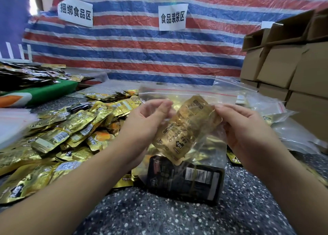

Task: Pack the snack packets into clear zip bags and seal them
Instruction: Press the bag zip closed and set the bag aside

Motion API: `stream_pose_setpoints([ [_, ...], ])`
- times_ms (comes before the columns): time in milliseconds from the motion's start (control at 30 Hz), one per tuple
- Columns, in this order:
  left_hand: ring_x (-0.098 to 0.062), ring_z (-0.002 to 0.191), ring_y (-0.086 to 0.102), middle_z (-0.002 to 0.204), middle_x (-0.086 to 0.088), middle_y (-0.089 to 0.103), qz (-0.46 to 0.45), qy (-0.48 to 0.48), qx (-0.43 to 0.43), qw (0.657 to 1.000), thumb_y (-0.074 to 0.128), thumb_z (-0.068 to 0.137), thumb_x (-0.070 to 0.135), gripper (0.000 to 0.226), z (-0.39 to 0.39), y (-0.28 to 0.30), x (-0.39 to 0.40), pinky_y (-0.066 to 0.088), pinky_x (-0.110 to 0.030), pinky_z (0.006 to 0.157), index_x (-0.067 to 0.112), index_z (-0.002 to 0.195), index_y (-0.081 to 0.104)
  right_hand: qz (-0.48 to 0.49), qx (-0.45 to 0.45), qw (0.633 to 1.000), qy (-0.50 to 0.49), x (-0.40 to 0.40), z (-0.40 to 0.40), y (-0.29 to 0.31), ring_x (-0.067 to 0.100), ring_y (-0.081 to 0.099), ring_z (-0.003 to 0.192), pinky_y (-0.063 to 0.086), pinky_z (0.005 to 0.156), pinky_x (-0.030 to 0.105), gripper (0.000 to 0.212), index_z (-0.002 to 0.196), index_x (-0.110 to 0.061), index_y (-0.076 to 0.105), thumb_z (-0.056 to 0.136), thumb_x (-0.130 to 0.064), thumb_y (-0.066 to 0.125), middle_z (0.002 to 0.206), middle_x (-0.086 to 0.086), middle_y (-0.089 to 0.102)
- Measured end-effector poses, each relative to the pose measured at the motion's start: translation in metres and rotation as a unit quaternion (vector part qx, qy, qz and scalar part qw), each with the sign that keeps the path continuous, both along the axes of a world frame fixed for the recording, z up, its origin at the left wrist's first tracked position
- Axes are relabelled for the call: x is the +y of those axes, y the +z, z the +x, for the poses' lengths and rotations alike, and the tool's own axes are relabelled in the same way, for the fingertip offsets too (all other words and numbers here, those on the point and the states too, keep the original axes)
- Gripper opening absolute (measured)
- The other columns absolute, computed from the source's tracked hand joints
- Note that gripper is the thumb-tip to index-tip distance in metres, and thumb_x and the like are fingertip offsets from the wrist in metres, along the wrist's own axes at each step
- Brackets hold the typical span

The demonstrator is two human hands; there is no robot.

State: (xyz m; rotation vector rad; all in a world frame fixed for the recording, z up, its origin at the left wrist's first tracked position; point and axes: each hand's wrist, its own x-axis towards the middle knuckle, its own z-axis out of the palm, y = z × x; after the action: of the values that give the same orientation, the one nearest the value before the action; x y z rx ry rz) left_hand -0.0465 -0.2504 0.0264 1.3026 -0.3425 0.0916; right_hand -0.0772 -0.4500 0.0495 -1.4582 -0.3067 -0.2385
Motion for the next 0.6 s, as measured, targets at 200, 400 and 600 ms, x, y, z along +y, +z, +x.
stream_pose_setpoints([
  [200, -0.026, 0.097, 0.072, 0.099, -0.005, 0.076, 0.153, -0.044, 0.014, 0.987, 0.080, 0.053, 0.042, 0.058, -0.0094, -0.0031, -0.0049, 0.050, -0.056, 0.098, 0.019, 0.104, 0.067, 0.045, 0.024, 0.999, 0.000, -0.0051, 0.0011, 0.0031, 0.018, 0.070, 0.071, 0.058, 0.060, 0.027, 0.025, 0.076, -0.009, 0.078, 0.076, -0.028, 0.061, 0.083, 0.012, 0.073],
  [400, -0.019, 0.097, 0.072, 0.101, -0.003, 0.076, 0.145, -0.060, -0.010, 0.988, 0.084, 0.057, 0.041, 0.050, -0.0054, -0.0032, -0.0010, 0.051, -0.045, 0.094, 0.024, 0.102, 0.070, 0.056, -0.013, 0.998, 0.010, -0.0071, 0.0040, 0.0023, 0.014, 0.070, 0.077, 0.057, 0.064, 0.025, 0.024, 0.082, -0.016, 0.080, 0.079, -0.029, 0.061, 0.088, 0.007, 0.074],
  [600, -0.021, 0.102, 0.070, 0.107, -0.004, 0.075, 0.238, -0.165, 0.016, 0.957, 0.079, 0.078, 0.010, 0.044, -0.0028, -0.0104, -0.0006, 0.054, -0.028, 0.089, 0.018, 0.119, 0.063, 0.098, 0.005, 0.995, 0.027, -0.0099, 0.0074, 0.0016, 0.017, 0.073, 0.083, 0.060, 0.068, 0.033, 0.022, 0.082, -0.016, 0.080, 0.080, -0.026, 0.060, 0.093, 0.007, 0.076],
])
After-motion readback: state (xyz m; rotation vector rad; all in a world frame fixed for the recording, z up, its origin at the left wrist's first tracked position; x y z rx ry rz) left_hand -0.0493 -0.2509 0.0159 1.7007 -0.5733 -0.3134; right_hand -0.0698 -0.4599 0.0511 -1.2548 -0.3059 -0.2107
